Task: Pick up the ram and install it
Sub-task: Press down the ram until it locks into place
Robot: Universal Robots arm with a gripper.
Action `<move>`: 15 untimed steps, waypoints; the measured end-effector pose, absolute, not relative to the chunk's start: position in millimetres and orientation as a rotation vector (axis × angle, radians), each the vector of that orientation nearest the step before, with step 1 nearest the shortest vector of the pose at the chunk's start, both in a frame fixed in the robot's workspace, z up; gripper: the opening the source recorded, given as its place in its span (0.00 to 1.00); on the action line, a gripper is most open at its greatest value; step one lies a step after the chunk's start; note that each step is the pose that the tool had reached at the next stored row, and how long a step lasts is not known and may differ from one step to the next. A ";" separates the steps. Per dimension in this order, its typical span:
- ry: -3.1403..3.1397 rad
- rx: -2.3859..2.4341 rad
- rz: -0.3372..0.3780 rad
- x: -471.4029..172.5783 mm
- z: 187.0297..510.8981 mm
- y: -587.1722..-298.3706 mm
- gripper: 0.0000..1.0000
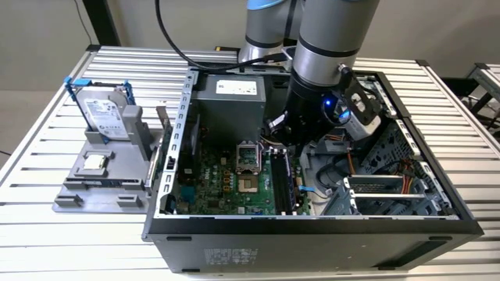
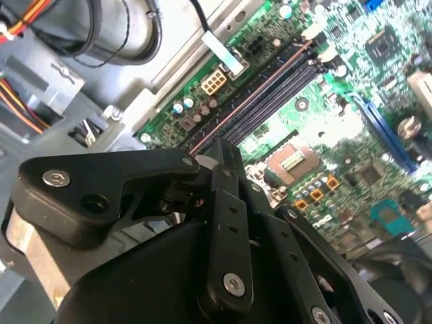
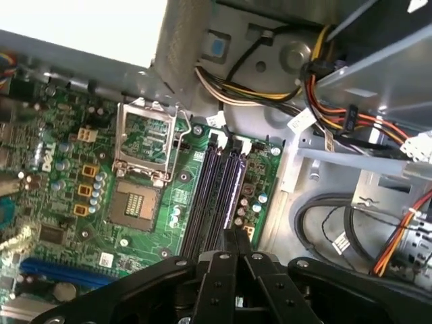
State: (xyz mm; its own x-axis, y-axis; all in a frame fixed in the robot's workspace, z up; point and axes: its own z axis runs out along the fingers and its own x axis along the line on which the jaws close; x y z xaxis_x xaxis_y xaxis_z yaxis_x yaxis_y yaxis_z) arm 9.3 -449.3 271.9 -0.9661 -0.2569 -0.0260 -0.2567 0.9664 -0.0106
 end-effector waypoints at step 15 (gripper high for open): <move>3.005 -0.799 -0.007 9.3 271.9 -449.3 0.00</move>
